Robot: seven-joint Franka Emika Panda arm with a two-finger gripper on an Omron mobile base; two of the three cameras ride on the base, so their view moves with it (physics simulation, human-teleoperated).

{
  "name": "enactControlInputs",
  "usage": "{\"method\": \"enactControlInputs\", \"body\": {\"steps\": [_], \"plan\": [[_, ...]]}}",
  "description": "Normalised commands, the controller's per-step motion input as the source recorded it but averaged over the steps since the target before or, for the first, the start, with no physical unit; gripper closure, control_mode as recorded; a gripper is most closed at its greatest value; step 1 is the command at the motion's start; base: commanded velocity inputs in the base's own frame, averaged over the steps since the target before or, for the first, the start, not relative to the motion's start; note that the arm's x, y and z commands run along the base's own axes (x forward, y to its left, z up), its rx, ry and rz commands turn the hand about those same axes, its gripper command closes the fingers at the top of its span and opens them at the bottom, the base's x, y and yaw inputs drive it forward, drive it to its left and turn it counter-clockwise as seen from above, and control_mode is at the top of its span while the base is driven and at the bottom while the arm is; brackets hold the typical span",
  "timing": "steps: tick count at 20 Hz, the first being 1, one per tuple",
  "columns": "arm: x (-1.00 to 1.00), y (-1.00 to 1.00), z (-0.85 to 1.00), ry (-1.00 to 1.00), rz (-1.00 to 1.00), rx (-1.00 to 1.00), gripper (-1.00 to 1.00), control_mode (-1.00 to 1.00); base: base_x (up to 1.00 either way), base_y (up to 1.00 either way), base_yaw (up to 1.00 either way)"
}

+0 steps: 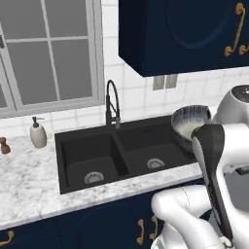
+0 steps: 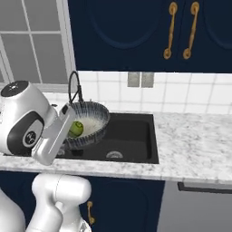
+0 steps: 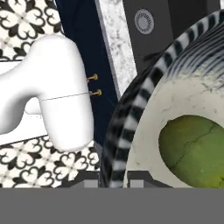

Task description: Pick the lime from the sink and place it in the bowl. Then pick the bowl and place it in the microwave. Then close the microwave door and press the start button.

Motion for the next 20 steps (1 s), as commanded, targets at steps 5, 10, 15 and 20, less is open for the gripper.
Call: {"method": "enactControlInputs", "body": {"steps": [5,10,15,20], "plan": [[0.0,0.0,0.0,0.0,0.0,0.0,1.0,1.0,-0.03,-0.25,-0.82],[0.0,0.0,0.0,0.0,0.0,0.0,1.0,1.0,0.0,0.0,-0.95],[0.0,0.0,0.0,0.0,0.0,0.0,1.0,1.0,0.0,-0.2,-0.89],[0.0,0.0,0.0,0.0,0.0,0.0,1.0,1.0,0.0,-0.82,-0.76]]}}
